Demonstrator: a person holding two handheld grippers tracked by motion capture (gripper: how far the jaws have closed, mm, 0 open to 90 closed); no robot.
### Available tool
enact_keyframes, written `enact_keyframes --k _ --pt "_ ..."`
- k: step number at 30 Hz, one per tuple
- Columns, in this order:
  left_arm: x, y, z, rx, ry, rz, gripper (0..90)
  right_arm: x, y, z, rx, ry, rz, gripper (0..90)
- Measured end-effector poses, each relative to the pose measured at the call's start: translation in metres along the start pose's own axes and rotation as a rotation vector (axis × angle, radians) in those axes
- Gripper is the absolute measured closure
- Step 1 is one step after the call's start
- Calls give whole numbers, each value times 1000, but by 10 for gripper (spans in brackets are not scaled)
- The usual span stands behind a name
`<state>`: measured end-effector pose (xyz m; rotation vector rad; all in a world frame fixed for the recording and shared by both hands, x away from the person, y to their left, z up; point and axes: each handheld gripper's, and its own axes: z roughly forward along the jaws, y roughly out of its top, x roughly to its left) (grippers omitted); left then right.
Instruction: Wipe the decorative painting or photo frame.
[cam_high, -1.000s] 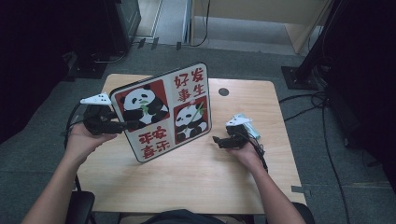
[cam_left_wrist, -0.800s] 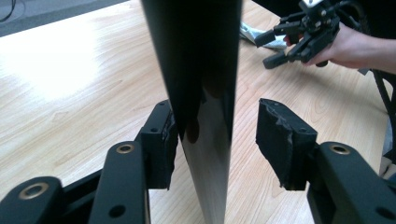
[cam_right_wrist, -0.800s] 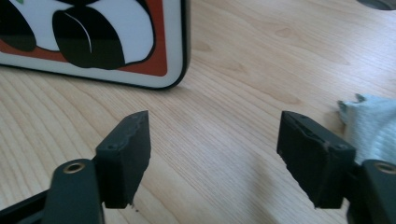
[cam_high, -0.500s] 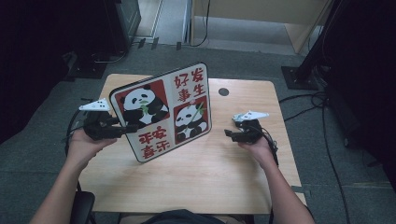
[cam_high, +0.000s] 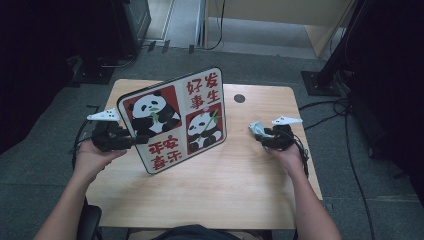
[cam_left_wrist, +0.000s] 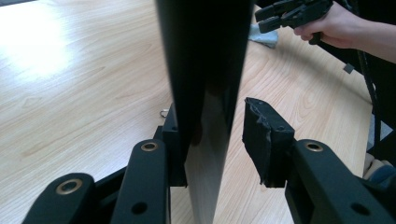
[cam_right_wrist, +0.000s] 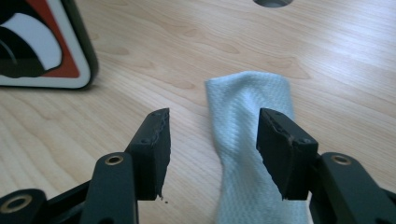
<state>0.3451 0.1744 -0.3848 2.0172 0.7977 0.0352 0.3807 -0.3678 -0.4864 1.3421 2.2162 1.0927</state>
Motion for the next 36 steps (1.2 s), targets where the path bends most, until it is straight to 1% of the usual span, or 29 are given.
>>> enact_keyframes --k 1,2,3,4,6,8,10,12,13,14,16,17,19,21,24,27,29,30,31,33,34,35,36 --pt "0 0 1 -4 -2 -3 622 -3 0 1 7 -2 -7 472" --pt "0 0 1 -8 -1 2 626 -4 -1 2 11 -5 -3 476" --pt "0 -1 1 -12 -4 4 628 -5 -1 3 19 -18 -6 477" --pt "0 -1 2 -17 -8 1 631 -7 -2 5 19 -20 -1 486" --pt "1 -1 3 -18 -8 -6 643 -11 -3 8 35 -14 13 486" --pt "0 -1 4 -17 -5 -11 652 -15 -4 11 50 -3 17 486" --pt "0 -1 4 -19 0 -19 667 -19 -4 15 62 -14 7 487" --pt "0 -1 4 -18 -1 -21 682 -21 -4 17 64 -16 8 488" --pt "-1 -2 3 -21 -6 -27 690 -24 -4 21 73 -25 12 498" --pt "-1 -3 3 -20 -9 -24 696 -24 -5 22 78 -22 16 501" --pt "-3 -4 2 -18 -7 -22 705 -24 -5 24 76 -30 6 510" --pt "-4 -4 2 -19 -5 -22 710 -22 -5 25 82 -41 4 520" --pt "-5 -5 2 -19 -4 -23 717 -21 -5 25 83 -61 -17 557" --pt "-6 -5 2 -22 0 -32 725 -19 -5 26 82 -81 -34 584" --pt "-7 -6 2 -22 -4 -33 747 -17 -7 26 79 -107 -47 633" --pt "-9 -8 2 -24 -3 -29 748 -18 -7 26 67 -116 -33 706" --pt "-9 -8 3 -27 -1 -31 748 -20 -8 25 65 -111 -16 748" --pt "-9 -8 3 -29 -1 -31 749 -21 -8 25 62 -109 -20 763" --pt "-9 -8 3 -30 1 -34 752 -21 -8 24 62 -107 -7 781" --pt "-9 -8 3 -30 0 -34 768 -22 -7 24 67 -100 9 795" --pt "-9 -8 3 -30 0 -34 780 -23 -6 24 73 -97 27 800" --pt "-9 -8 3 -30 -6 -36 780 -23 -6 24 73 -97 27 800" --pt "-9 -9 3 -32 -8 -38 787 -24 -4 24 82 -92 42 803"
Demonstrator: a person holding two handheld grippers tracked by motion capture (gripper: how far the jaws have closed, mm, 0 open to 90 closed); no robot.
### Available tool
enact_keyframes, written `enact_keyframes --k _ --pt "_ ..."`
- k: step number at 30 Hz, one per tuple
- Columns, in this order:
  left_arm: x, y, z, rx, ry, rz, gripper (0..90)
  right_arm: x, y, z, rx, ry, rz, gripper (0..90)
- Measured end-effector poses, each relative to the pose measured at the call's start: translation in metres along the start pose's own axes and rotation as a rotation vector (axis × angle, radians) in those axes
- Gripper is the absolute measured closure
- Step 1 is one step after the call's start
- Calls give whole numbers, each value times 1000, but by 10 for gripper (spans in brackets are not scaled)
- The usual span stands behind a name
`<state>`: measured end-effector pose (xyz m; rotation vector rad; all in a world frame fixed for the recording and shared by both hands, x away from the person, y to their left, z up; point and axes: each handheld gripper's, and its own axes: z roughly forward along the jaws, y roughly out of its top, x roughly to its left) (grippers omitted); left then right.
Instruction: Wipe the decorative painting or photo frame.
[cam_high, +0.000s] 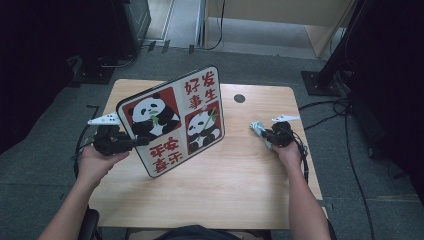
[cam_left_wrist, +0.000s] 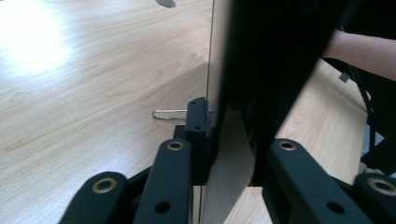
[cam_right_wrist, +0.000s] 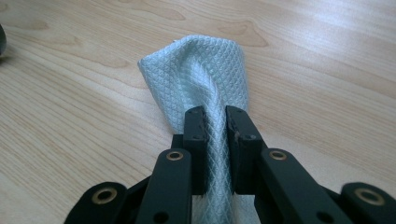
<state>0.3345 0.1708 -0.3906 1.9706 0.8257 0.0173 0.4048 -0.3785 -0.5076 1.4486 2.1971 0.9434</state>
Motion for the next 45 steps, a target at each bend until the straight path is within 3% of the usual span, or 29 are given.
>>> enact_keyframes --k 3,12,22,23,26,31,36,45 --pt "-1 0 0 1 -2 0 794 -2 5 -4 28 39 38 809" --pt "-2 -1 0 3 -10 -2 799 -1 17 -16 27 86 99 810" --pt "-5 -2 0 0 -8 2 803 22 40 -33 -42 207 56 811" --pt "-5 -3 0 -1 -10 6 804 26 44 -36 -60 245 42 811" --pt "-5 -3 -1 1 -12 10 805 31 49 -39 -75 287 26 811" --pt "-6 -3 -1 1 -15 5 803 41 58 -47 -92 303 -8 810" --pt "-7 -4 -1 1 -17 3 802 47 69 -56 -126 335 1 810" --pt "-11 -5 -2 1 -11 18 804 67 93 -68 -136 381 -49 810"
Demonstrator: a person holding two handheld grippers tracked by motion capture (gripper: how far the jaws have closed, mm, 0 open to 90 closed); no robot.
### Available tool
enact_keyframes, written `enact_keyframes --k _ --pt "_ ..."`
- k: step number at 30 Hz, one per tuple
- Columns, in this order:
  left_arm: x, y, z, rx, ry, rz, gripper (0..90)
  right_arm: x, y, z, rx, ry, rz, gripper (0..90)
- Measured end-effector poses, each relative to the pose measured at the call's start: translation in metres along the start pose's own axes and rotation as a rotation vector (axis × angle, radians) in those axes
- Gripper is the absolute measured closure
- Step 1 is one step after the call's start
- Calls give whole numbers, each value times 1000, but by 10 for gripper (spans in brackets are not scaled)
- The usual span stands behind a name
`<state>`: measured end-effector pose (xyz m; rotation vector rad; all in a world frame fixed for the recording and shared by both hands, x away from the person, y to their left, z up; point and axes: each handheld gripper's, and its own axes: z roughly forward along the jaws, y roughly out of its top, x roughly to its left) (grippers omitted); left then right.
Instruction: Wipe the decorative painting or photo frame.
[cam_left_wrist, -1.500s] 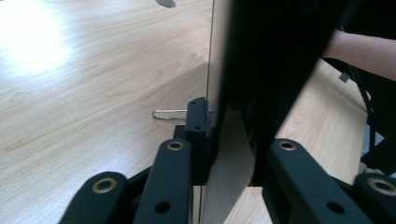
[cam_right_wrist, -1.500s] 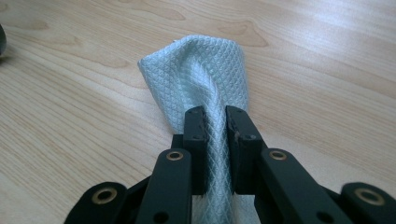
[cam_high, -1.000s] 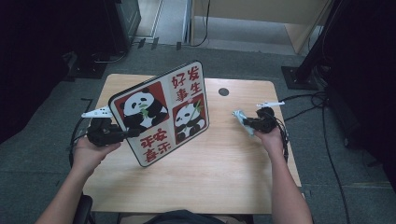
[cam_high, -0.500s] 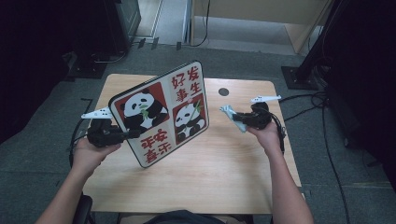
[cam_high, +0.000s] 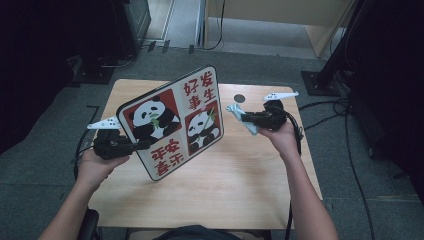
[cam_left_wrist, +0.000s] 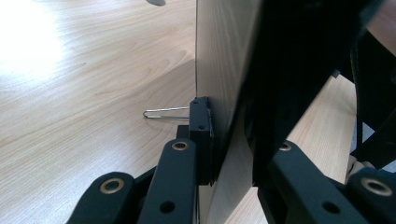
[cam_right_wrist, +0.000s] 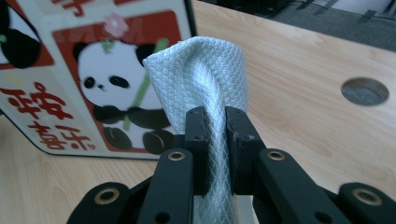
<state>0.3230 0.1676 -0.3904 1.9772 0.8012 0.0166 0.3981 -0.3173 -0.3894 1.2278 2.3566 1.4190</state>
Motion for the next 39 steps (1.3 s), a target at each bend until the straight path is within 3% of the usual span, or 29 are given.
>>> enact_keyframes --k 14,22,27,39 --pt "-2 -1 -1 4 -10 1 802 42 67 -9 -60 57 -134 810" --pt "-1 -1 -1 6 -17 -2 800 63 112 -11 -113 55 -184 810" --pt "0 -2 -1 7 -22 -5 798 65 119 2 -108 51 -192 809" --pt "0 -2 -1 8 -26 -5 796 59 102 22 -90 39 -182 809"
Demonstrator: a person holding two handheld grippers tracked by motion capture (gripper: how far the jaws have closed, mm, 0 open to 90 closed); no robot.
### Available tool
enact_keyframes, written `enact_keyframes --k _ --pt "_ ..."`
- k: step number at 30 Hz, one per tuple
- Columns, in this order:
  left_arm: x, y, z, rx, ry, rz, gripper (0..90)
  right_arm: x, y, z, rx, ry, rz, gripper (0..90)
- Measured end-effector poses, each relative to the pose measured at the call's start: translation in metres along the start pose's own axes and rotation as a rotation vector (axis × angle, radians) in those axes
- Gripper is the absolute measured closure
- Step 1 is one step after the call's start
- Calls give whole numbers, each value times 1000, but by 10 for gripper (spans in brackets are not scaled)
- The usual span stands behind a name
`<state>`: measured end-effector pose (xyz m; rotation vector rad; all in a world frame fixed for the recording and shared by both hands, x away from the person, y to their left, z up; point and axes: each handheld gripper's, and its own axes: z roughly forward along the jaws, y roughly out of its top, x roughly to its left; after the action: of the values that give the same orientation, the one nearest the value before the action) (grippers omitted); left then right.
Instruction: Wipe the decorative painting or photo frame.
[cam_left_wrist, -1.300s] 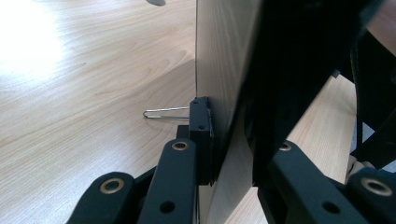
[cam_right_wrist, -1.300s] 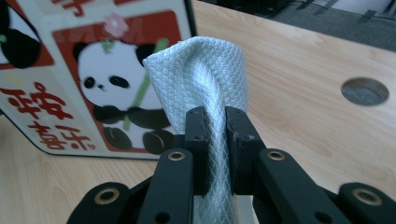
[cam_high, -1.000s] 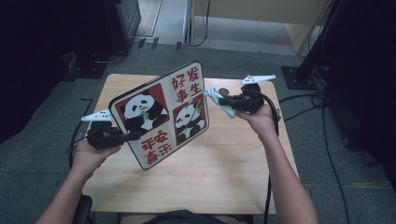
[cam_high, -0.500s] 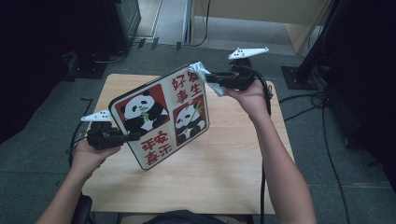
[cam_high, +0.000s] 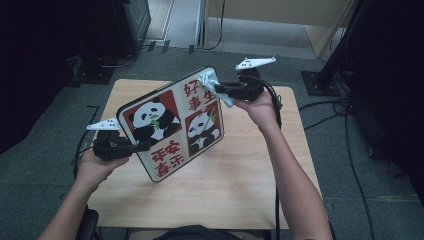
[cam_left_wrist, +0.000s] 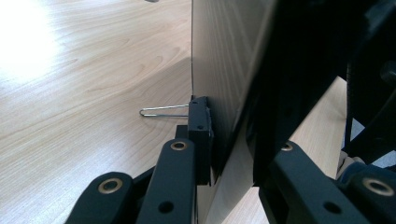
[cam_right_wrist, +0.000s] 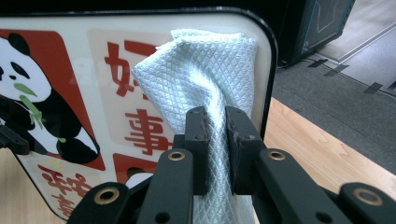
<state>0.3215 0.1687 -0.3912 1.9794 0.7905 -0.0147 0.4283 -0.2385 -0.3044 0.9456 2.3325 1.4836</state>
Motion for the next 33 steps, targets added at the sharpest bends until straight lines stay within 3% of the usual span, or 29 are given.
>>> enact_keyframes --k 16,33 --pt "1 0 0 1 0 2 796 -6 -29 14 28 -13 -1 808" --pt "0 -1 0 -1 -2 4 794 -14 -69 25 84 -9 49 807"
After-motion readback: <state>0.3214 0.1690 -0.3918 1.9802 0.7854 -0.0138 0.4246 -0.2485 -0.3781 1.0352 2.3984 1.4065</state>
